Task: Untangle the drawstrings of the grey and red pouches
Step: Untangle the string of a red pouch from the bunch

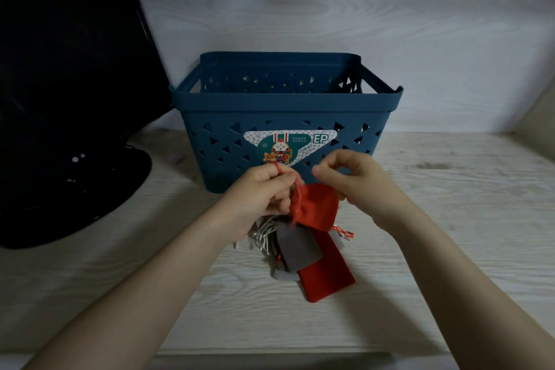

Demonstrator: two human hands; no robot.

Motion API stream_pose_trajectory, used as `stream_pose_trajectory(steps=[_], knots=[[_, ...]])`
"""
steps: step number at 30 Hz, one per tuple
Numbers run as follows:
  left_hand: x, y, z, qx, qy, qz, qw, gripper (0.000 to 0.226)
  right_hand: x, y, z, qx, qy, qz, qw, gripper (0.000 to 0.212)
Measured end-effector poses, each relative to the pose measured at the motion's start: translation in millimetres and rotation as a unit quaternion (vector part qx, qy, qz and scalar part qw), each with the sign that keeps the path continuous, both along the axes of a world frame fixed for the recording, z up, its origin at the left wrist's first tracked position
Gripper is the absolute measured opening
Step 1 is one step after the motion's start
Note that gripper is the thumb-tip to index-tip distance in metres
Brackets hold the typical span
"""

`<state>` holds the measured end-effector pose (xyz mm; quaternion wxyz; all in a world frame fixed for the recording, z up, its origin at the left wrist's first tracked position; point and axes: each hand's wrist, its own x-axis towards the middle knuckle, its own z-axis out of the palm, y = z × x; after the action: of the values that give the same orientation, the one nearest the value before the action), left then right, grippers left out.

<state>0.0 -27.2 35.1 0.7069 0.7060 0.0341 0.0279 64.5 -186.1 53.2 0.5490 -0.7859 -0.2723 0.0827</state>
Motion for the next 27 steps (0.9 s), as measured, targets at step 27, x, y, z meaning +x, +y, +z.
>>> stream_pose_trajectory(steps=[27], knots=[[2.6, 2.0, 0.2, 0.207, -0.240, 0.103, 0.943, 0.036, -12.9, 15.9, -8.6, 0.089, 0.235, 0.048, 0.967, 0.029]])
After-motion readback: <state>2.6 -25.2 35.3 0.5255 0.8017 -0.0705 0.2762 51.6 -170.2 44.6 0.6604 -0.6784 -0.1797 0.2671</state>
